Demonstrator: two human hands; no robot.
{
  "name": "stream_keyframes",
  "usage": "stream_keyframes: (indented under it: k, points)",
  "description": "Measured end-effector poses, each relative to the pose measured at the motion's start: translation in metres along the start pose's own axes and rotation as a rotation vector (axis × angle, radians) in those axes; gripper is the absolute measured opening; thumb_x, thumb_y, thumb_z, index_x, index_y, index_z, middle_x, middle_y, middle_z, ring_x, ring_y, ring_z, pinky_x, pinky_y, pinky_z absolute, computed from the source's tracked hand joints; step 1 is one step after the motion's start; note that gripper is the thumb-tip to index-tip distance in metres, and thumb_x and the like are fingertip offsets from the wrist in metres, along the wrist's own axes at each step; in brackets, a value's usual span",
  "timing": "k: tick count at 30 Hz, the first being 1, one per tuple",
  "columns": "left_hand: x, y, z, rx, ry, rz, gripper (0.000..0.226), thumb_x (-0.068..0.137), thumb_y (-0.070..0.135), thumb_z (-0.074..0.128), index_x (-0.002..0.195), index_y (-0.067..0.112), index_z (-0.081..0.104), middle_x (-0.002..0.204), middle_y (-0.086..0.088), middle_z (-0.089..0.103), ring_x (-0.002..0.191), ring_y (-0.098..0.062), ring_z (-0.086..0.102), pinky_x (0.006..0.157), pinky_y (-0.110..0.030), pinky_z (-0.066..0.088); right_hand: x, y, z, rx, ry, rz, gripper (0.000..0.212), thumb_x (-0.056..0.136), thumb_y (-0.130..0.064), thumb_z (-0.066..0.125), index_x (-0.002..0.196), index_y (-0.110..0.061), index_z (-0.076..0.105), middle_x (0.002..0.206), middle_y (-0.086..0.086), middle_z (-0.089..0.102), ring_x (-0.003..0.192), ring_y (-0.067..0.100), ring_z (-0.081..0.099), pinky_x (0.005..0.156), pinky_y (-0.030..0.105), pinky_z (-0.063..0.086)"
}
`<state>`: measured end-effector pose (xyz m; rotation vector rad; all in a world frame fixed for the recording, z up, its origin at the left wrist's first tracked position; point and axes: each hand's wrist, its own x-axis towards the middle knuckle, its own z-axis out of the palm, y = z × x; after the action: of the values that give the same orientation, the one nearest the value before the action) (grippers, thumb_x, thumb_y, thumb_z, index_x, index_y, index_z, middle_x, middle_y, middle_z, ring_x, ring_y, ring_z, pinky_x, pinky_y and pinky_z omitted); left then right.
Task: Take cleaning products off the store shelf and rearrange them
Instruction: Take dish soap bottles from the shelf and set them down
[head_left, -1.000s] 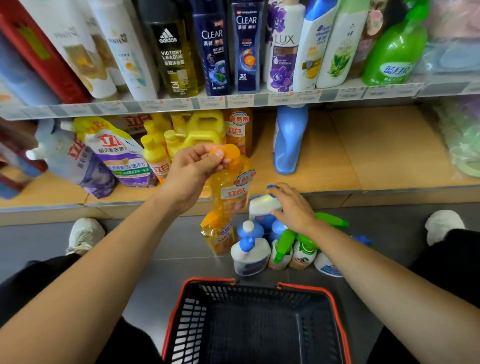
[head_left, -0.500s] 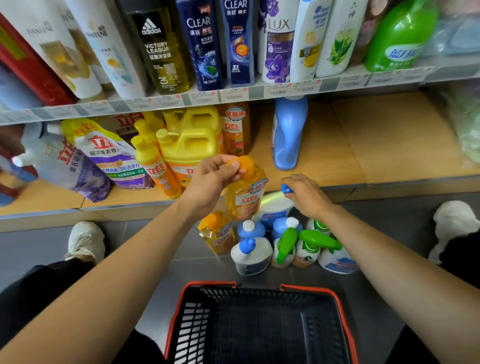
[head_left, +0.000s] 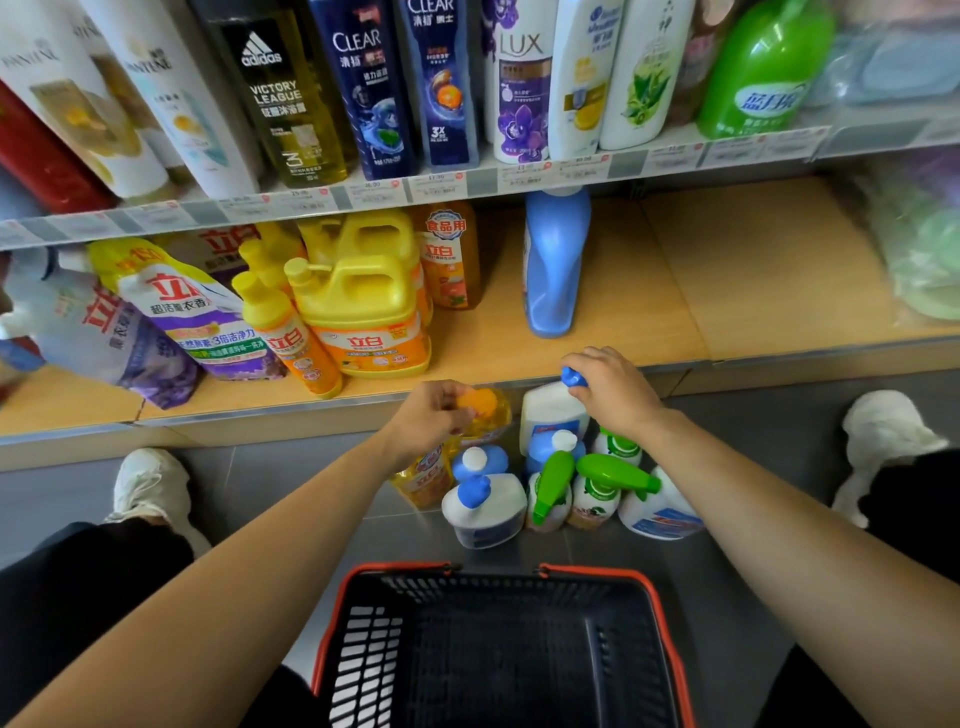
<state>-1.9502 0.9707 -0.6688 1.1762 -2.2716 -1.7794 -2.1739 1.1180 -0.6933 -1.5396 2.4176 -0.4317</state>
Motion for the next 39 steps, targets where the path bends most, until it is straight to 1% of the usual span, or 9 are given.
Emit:
stream_keyframes:
  k: [4,8,12,17,20,23,27,34,39]
  points:
    - [0.009,-0.013,-0.001,0.151,-0.021,0.012,0.025,0.092,0.002,0.068,0.117,0.005,0.064,0.112,-0.021,0.069,0.099,-0.028,0.065,0.091,-0.042,0.055,-0.001,0.000,0.002,0.004,-0.005,0.014,0.038,0.092,-0.011,0.067,0.128,-0.017,0.061,0.119,0.005,0.060,0.112,0.028,0.049,0.090,0.041,0.046]
    - [0.015,-0.017,-0.005,0.335,-0.056,0.061,0.030,0.092,0.017,0.072,0.120,0.016,0.063,0.109,-0.007,0.069,0.105,-0.026,0.065,0.092,-0.040,0.054,-0.001,0.000,0.003,0.003,-0.005,0.030,0.038,0.093,-0.011,0.065,0.129,-0.018,0.060,0.120,0.004,0.058,0.112,0.029,0.048,0.088,0.042,0.047]
    - [0.012,-0.033,-0.022,0.587,0.039,0.094,0.049,0.092,0.029,0.071,0.137,0.021,0.055,0.119,-0.001,0.067,0.110,-0.022,0.062,0.091,-0.039,0.053,0.000,-0.002,0.001,0.029,-0.017,0.053,0.037,0.092,-0.013,0.065,0.129,-0.018,0.060,0.122,0.003,0.059,0.113,0.028,0.047,0.091,0.041,0.047]
    - [0.001,-0.061,-0.045,0.553,0.045,0.022,0.073,0.091,0.038,0.072,0.154,0.036,0.035,0.129,-0.003,0.062,0.116,-0.023,0.061,0.098,-0.043,0.053,0.005,-0.013,-0.002,0.056,-0.023,0.108,0.038,0.090,-0.019,0.069,0.128,-0.016,0.061,0.122,0.006,0.061,0.114,0.031,0.050,0.094,0.040,0.046]
    - [0.006,-0.069,-0.042,0.471,0.103,0.028,0.070,0.087,0.050,0.073,0.148,0.041,0.040,0.121,0.003,0.065,0.108,-0.018,0.064,0.094,-0.042,0.056,0.013,-0.030,-0.002,0.124,0.016,0.085,0.044,0.088,-0.022,0.071,0.131,-0.016,0.062,0.128,0.006,0.065,0.121,0.031,0.051,0.100,0.040,0.044]
    - [0.010,-0.076,-0.029,0.502,0.202,0.087,0.070,0.083,0.062,0.071,0.143,0.041,0.043,0.112,0.011,0.067,0.101,-0.012,0.066,0.088,-0.038,0.058,0.038,-0.051,-0.006,0.278,0.018,0.076,0.048,0.087,-0.021,0.074,0.132,-0.014,0.062,0.128,0.007,0.066,0.121,0.025,0.058,0.096,0.028,0.043]
    - [0.013,-0.087,-0.023,0.549,0.342,0.194,0.064,0.083,0.062,0.070,0.137,0.039,0.046,0.096,0.019,0.064,0.088,-0.008,0.065,0.080,-0.031,0.057,0.095,-0.071,-0.006,0.417,-0.012,0.109,0.056,0.088,-0.024,0.076,0.139,-0.014,0.054,0.132,0.009,0.062,0.120,0.025,0.058,0.096,0.034,0.047]
    - [0.018,-0.102,-0.019,0.552,0.399,0.225,0.034,0.086,0.052,0.070,0.114,0.033,0.069,0.101,0.011,0.071,0.094,-0.015,0.065,0.079,-0.033,0.056,0.196,-0.072,0.032,0.537,0.079,0.253,0.100,0.079,-0.023,0.084,0.158,-0.014,0.023,0.159,0.011,0.036,0.146,0.028,0.035,0.119,0.040,0.032]
    - [0.022,-0.107,-0.019,0.549,0.384,0.229,0.034,0.086,0.055,0.069,0.110,0.031,0.070,0.102,0.011,0.066,0.099,-0.013,0.059,0.082,-0.035,0.054,0.233,-0.066,0.061,0.848,0.151,0.240,0.089,0.070,-0.010,0.090,0.145,-0.009,0.043,0.137,0.011,0.061,0.123,0.025,0.060,0.106,0.046,0.049]
